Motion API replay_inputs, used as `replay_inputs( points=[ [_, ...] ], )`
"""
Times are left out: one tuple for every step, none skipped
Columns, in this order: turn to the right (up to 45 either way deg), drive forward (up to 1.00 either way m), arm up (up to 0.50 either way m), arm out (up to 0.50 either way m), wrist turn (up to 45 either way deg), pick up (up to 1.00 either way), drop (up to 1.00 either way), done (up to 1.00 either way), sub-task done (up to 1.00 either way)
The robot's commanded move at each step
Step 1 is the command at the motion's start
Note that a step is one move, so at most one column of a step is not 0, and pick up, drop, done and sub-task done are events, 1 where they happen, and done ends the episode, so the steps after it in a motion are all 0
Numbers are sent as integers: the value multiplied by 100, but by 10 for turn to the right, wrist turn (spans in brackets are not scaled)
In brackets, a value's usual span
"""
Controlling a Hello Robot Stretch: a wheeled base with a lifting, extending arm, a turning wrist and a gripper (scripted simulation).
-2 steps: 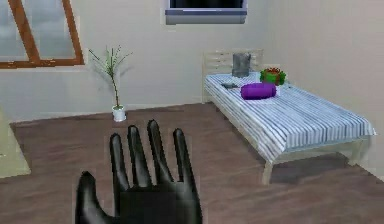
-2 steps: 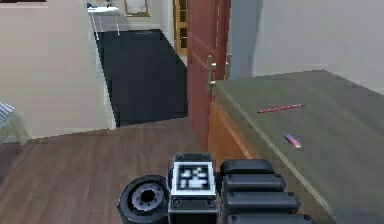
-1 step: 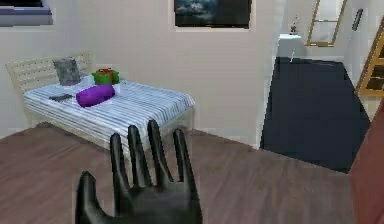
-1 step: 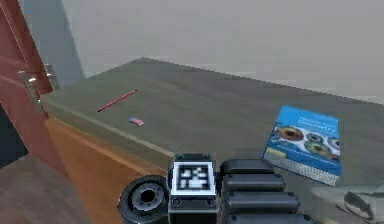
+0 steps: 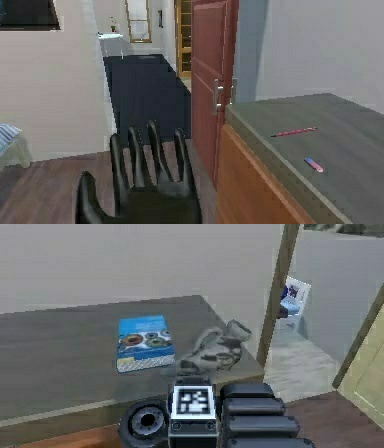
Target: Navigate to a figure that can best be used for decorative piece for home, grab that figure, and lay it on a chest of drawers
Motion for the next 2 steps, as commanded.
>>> replay_inputs(
  points=[
    [300,0,0,0,0,0,0,0,0],
    [0,5,0,0,0,0,0,0,0]
  ],
)
